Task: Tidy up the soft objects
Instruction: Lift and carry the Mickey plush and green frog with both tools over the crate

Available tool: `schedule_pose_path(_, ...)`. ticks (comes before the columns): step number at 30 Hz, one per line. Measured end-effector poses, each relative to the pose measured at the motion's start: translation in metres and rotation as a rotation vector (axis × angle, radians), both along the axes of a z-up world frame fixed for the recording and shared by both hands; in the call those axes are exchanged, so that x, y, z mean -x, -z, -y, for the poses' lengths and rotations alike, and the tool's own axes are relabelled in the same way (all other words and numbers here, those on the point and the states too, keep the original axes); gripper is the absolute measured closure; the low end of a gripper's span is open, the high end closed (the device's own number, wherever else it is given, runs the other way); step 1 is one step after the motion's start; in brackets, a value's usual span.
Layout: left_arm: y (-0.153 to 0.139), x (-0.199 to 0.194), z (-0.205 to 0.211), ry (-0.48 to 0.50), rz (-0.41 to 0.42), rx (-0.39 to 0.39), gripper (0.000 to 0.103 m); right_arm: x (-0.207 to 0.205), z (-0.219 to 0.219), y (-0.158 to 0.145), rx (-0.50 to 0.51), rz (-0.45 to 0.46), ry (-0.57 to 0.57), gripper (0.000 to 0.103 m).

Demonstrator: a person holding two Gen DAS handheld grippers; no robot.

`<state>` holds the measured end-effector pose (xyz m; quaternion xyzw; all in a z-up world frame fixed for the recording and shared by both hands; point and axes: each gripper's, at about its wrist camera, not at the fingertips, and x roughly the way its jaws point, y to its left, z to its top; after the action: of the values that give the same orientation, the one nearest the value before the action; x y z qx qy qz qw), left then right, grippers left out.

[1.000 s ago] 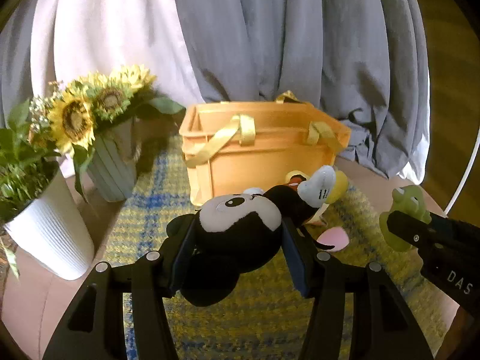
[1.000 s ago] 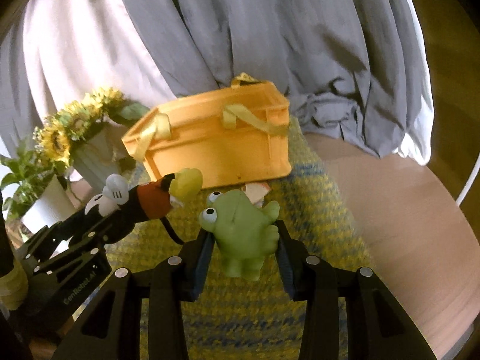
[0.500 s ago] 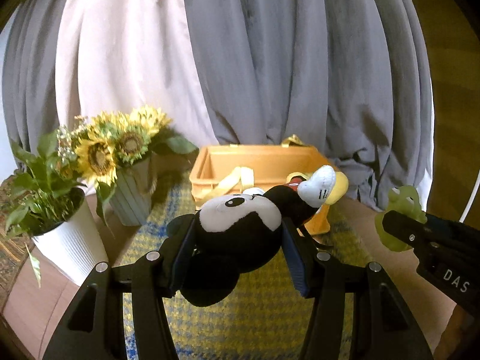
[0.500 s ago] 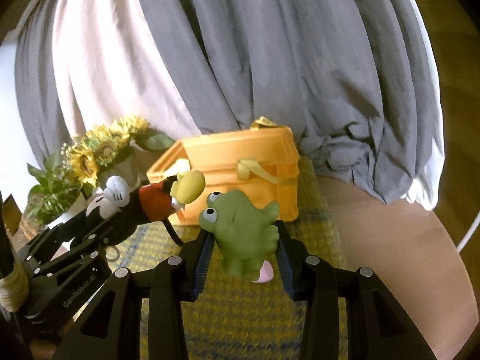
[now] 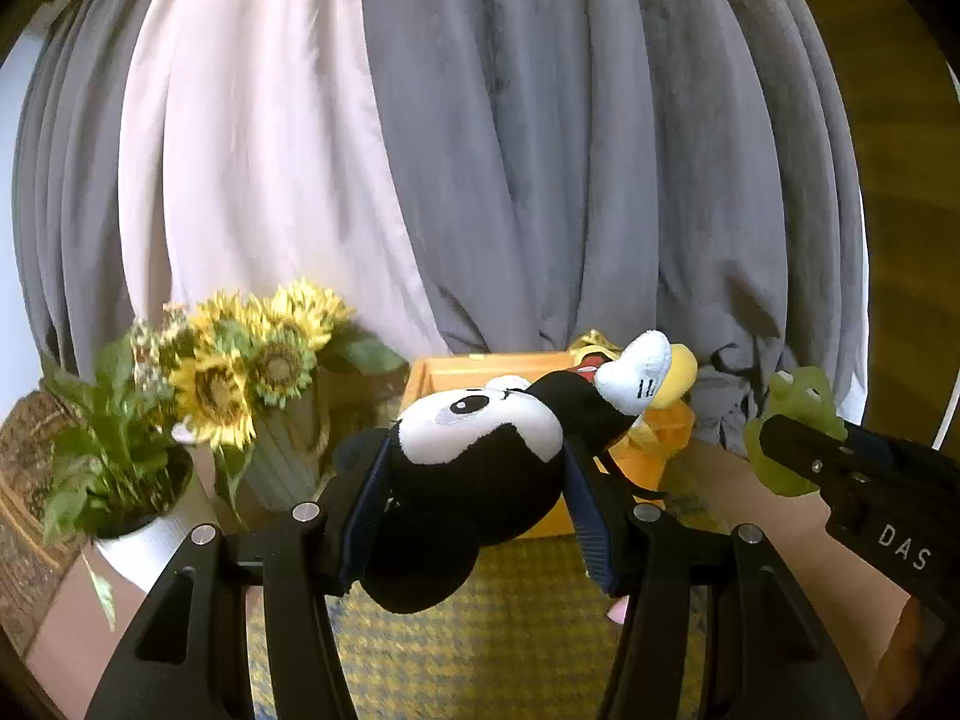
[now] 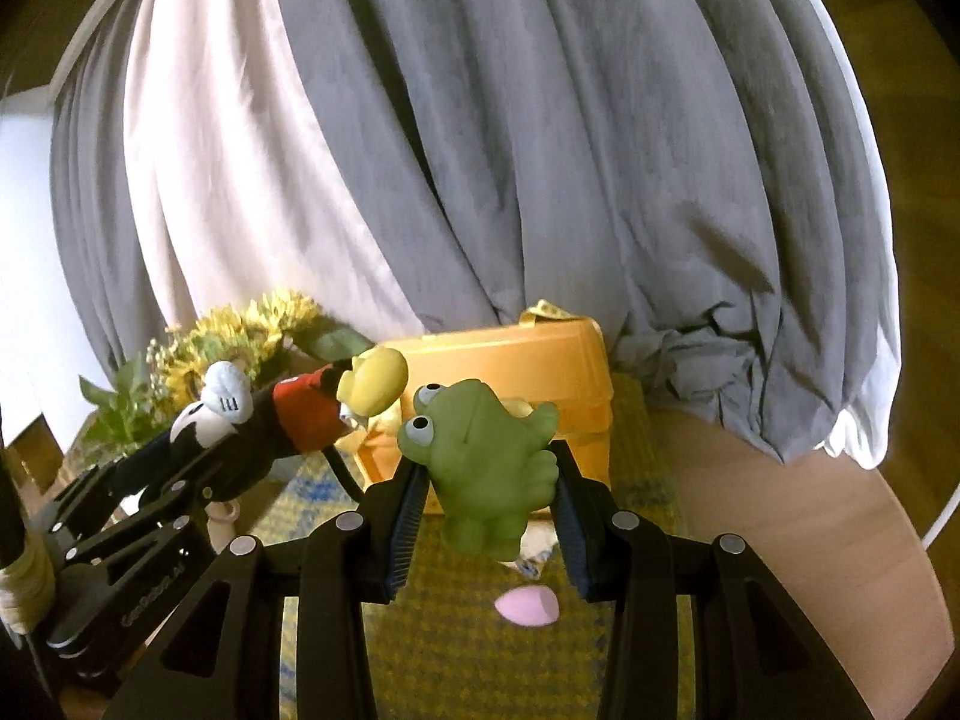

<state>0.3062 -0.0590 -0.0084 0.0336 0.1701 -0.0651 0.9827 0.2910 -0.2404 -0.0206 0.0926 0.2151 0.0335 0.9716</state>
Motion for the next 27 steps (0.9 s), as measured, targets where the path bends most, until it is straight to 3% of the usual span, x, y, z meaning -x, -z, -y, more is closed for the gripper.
schedule_pose_path(27,-0.029,-0.068,-0.003,0.032,0.119,0.004,0.048,-0.064,-0.004,-0.034,0.022,0.127,0.028,0.062)
